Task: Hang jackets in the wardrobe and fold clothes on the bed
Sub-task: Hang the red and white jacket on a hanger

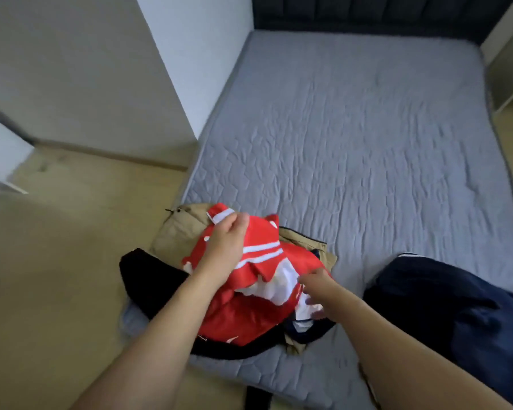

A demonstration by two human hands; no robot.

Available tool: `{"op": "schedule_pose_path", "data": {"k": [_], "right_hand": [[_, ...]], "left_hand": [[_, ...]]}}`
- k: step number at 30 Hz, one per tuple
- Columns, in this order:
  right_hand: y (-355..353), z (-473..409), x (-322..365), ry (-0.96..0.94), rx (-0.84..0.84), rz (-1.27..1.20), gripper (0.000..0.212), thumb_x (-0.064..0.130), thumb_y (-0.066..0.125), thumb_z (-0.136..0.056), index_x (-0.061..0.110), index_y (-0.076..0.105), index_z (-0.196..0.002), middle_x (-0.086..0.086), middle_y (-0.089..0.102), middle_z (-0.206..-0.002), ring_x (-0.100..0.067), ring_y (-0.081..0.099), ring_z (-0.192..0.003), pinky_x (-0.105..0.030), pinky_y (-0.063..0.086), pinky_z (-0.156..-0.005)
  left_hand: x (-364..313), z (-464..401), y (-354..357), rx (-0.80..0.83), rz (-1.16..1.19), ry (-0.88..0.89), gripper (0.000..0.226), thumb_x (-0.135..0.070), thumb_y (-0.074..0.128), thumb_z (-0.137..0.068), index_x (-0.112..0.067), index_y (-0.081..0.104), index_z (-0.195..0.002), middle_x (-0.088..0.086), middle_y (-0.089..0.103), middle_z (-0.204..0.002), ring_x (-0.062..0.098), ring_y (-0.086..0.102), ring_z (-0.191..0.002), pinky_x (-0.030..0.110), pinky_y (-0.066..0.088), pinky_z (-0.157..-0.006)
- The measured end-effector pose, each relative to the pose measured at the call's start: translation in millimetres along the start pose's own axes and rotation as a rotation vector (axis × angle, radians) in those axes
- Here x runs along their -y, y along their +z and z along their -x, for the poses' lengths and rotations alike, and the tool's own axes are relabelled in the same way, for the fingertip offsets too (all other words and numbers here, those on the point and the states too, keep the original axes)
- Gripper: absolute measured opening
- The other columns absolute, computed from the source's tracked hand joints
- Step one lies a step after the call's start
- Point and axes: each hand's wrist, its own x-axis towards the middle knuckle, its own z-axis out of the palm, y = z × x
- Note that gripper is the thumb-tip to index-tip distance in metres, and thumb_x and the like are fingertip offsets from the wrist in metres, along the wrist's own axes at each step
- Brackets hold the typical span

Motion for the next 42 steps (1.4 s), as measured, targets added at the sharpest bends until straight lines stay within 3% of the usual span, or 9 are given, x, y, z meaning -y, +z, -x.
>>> {"op": "schedule_pose_path", "data": {"k": [8, 11, 14, 17, 20, 27, 33, 36, 42], "right_hand": [[21.0, 207.2, 193.4, 0.007, 0.561, -0.414, 0.101, 0.085, 0.023, -0.080, -0.001, 0.044, -0.129, -0.036, 0.060, -0.115, -0.046, 0.066, -0.092, -0.052, 0.056, -0.070], [67.1, 272.5, 248.7, -0.237, 0.632, -0.251, 0.073, 0.070, 0.040, -0.087, 0.006, 0.075, -0.094, -0.017, 0.071, -0.099, -0.031, 0.072, -0.080, -0.040, 0.058, -0.069], [121.6, 313.9, 286.7, -0.434, 0.453, -0.193, 0.024, 0.022, 0.045, -0.098, 0.005, 0.059, -0.088, -0.015, 0.063, -0.077, -0.017, 0.064, -0.050, -0.021, 0.054, -0.052], [175.9, 330.1, 329.3, -0.663, 0.321, -0.145, 0.015, 0.006, 0.037, -0.102, 0.010, 0.051, -0.098, -0.008, 0.057, -0.070, -0.014, 0.058, -0.046, -0.016, 0.045, -0.037], [242.7, 345.9, 381.2, -0.757, 0.428, -0.102, 0.012, 0.006, 0.041, -0.101, 0.008, 0.053, -0.101, -0.012, 0.052, -0.076, -0.019, 0.055, -0.060, -0.027, 0.049, -0.059], [395.8, 431.7, 501.2, -0.938, 0.467, 0.418, 0.029, -0.005, 0.035, -0.080, 0.006, 0.055, -0.062, -0.011, 0.054, -0.056, -0.023, 0.053, -0.052, -0.024, 0.040, -0.049], [492.0, 471.4, 578.3, -1.154, 0.576, 0.467, 0.031, 0.032, 0.062, -0.083, 0.014, 0.063, -0.057, -0.010, 0.056, -0.062, -0.022, 0.054, -0.056, -0.030, 0.045, -0.058], [533.8, 463.8, 619.9, -1.302, 0.487, 0.670, 0.011, 0.015, 0.067, -0.079, 0.012, 0.068, -0.069, -0.012, 0.065, -0.071, -0.023, 0.062, -0.065, -0.029, 0.051, -0.058], [621.0, 418.5, 711.4, -1.439, 0.450, 0.810, 0.012, 0.005, 0.058, -0.076, 0.015, 0.055, -0.070, -0.010, 0.055, -0.073, -0.024, 0.054, -0.070, -0.037, 0.043, -0.069]], "left_hand": [[-216.0, 144.7, -190.4, -0.181, 0.290, 0.363, 0.025, -0.021, 0.051, -0.101, -0.019, 0.054, -0.076, 0.001, 0.042, -0.070, 0.015, 0.040, -0.069, 0.030, 0.034, -0.061], [-237.8, 198.7, -229.1, -0.047, 0.190, 0.385, 0.022, -0.017, 0.051, -0.101, -0.004, 0.058, -0.085, 0.004, 0.049, -0.069, 0.013, 0.047, -0.064, 0.026, 0.039, -0.061], [-231.6, 231.5, -262.7, 0.200, 0.049, 0.255, 0.017, -0.014, 0.052, -0.101, 0.001, 0.060, -0.099, -0.002, 0.053, -0.061, 0.007, 0.049, -0.050, 0.017, 0.042, -0.051], [-194.7, 237.0, -305.6, 0.342, -0.295, 0.119, 0.027, -0.012, 0.056, -0.098, -0.008, 0.062, -0.124, 0.002, 0.061, -0.099, 0.011, 0.055, -0.088, 0.023, 0.046, -0.084], [-153.1, 232.1, -383.4, 0.474, -0.389, -0.079, 0.037, -0.002, 0.048, -0.097, -0.006, 0.056, -0.134, 0.010, 0.061, -0.119, 0.015, 0.054, -0.102, 0.013, 0.044, -0.078], [-91.7, 189.8, -627.7, -0.395, -0.276, -0.093, 0.060, -0.029, 0.061, -0.092, -0.031, 0.035, -0.146, -0.003, 0.039, -0.148, 0.013, 0.053, -0.111, 0.029, 0.046, -0.095], [-119.7, 97.8, -763.4, -0.465, -0.171, 0.113, 0.103, -0.034, 0.081, -0.075, -0.043, 0.012, -0.151, -0.004, 0.019, -0.160, 0.021, 0.024, -0.145, 0.038, 0.031, -0.112], [-120.9, 47.8, -813.0, -0.476, -0.285, 0.172, 0.109, -0.032, 0.085, -0.071, -0.041, 0.013, -0.153, -0.007, 0.018, -0.161, 0.020, 0.018, -0.147, 0.042, 0.026, -0.117], [-83.2, -43.5, -913.7, -0.271, -0.403, 0.060, 0.016, -0.029, 0.068, -0.083, -0.035, 0.071, -0.097, -0.013, 0.066, -0.111, 0.012, 0.058, -0.110, 0.026, 0.046, -0.091]]}}
